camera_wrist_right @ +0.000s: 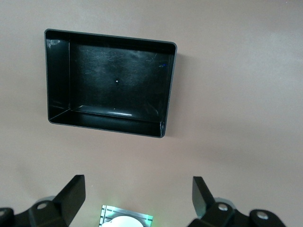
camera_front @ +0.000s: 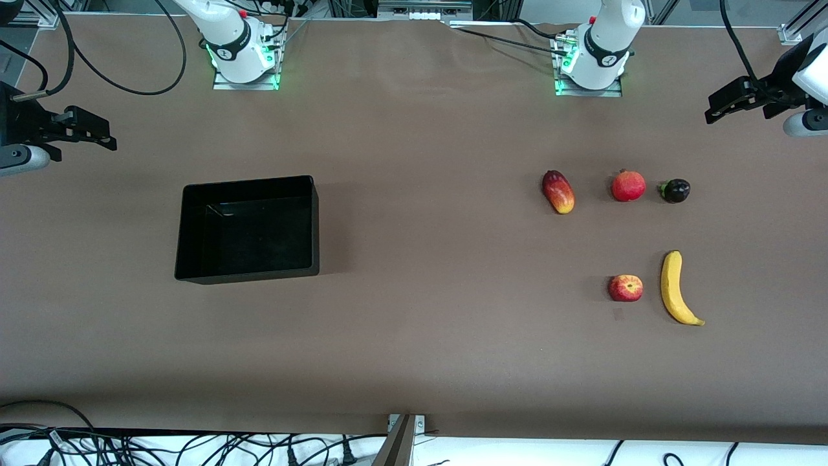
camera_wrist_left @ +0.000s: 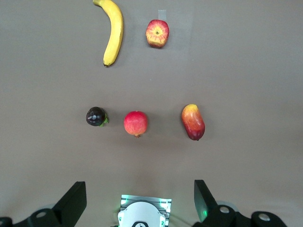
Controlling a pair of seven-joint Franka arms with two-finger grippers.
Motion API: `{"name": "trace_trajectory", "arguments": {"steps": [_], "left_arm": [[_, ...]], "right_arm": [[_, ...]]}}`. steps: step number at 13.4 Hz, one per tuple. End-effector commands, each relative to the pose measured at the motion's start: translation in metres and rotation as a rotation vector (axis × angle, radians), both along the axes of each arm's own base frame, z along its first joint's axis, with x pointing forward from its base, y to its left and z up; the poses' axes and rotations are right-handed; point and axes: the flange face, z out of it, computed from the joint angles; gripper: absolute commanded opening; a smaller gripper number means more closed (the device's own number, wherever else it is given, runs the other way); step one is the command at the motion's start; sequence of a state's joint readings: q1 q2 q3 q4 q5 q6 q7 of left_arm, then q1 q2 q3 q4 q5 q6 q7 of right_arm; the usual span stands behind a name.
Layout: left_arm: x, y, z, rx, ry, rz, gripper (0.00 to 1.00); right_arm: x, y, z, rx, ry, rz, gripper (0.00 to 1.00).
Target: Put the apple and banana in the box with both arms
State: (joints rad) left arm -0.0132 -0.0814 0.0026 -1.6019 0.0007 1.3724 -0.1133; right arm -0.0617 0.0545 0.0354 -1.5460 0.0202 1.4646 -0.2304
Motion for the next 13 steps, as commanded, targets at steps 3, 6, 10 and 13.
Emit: {"name": "trace_trajectory", "arguments": {"steps": [3,6,10,13], "left_arm": [[0.0,0.0,-0.003,0.009,0.01,-0.004,1.0],[0.001,-0.001,-0.003,0.007,0.011,-0.007,1.0],[0.002,0.0,-0.004,0.007,0.01,-0.004,1.0],[0.009,-0.003,-0.009,0.004,-0.001,-0.006,1.0]], "right_arm": [[-0.002,0.001,0.002,-0.019,-0.008,0.005,1.0],[-0.001,0.001,0.002,-0.023,-0.009,-0.002,1.0],[0.011,-0.001,-0.059,-0.038,0.06,-0.021,1.0],[0.017,-0.003,-0.145,-0.046,0.043,-0.068,1.0]]}}
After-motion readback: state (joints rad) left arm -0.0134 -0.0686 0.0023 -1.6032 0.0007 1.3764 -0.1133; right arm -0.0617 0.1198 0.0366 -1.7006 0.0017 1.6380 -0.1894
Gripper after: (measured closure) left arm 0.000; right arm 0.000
